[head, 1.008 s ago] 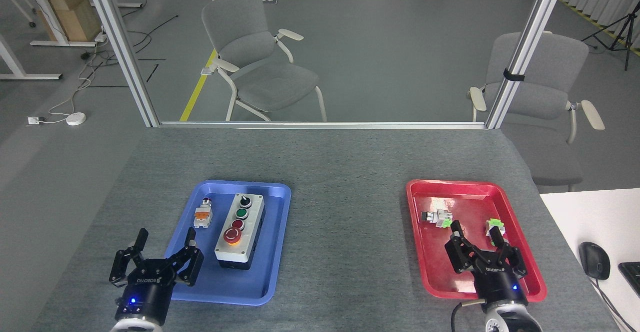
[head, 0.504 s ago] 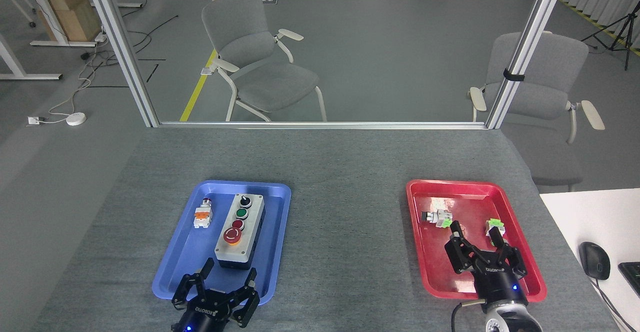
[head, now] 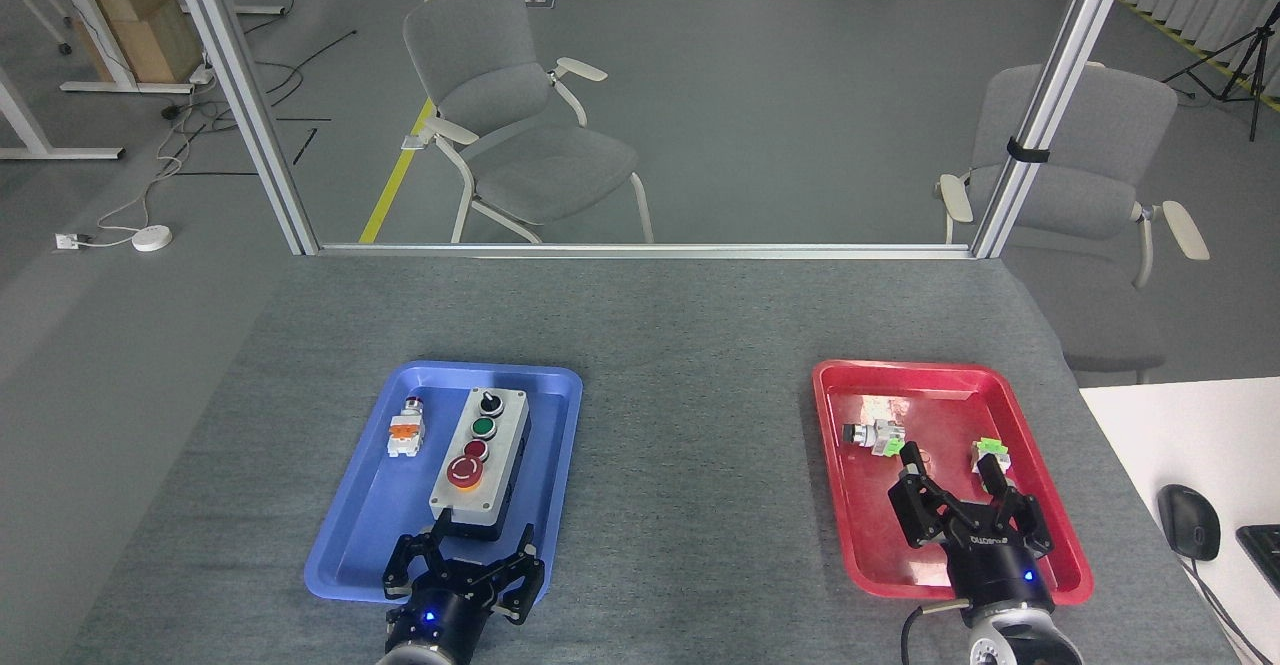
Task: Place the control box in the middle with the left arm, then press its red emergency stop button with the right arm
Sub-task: 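Move the left gripper forward over the grey control box in the blue tray, then lower the left gripper and close it on the grey control box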
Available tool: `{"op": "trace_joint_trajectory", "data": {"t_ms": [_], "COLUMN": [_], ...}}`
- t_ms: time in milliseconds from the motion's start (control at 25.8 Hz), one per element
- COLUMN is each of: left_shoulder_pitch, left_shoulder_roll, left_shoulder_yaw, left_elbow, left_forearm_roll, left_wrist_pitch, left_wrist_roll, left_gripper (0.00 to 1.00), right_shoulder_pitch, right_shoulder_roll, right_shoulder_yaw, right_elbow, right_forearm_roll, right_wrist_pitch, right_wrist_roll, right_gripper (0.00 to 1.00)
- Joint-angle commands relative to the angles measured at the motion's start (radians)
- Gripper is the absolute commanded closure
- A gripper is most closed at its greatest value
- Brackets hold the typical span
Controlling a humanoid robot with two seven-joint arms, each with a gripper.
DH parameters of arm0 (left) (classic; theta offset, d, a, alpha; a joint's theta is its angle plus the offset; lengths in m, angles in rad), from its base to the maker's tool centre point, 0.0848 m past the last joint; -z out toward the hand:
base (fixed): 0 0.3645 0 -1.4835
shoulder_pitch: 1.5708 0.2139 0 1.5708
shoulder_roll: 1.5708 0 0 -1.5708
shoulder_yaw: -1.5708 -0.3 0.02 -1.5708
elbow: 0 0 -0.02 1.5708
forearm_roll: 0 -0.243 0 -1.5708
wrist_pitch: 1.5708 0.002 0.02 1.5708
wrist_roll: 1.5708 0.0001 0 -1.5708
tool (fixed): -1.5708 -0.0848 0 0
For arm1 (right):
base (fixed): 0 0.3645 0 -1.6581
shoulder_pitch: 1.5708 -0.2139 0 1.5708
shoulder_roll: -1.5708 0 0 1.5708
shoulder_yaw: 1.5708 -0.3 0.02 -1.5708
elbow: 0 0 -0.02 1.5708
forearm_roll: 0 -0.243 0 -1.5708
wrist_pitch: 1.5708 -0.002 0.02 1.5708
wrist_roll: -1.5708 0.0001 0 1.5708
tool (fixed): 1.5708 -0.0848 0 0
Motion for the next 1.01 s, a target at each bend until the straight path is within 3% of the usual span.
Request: {"op": "trace_joint_trajectory", "data": {"t_ms": [0,465,969], "left_shoulder_pitch": [-0.01,-0.036,-0.131], "left_shoulder_roll": [0.004,0.004,0.004], "left_shoulder_yaw": [0.003,0.014,0.015], "left_elbow": [0.009,0.021,0.186], "left_forearm_roll": [0.013,0.035,0.03], "left_wrist_pitch": [0.014,0.048,0.083], "left_wrist_roll": [-0.007,-0.075,-0.076], "left_gripper": [0.01,0.01,0.01], "right_shoulder_pitch": [0.0,0.0,0.0], "right_shoulder_roll": [0.0,-0.001,-0.001], "right_shoulder_yaw": [0.0,0.002,0.002], "right_elbow": [0.001,0.003,0.003], "right_forearm_roll": [0.0,0.0,0.0], "right_wrist_pitch": [0.001,-0.001,-0.001], "right_wrist_roll": [-0.003,-0.003,-0.003], "right_gripper": [0.0,0.0,0.0]}}
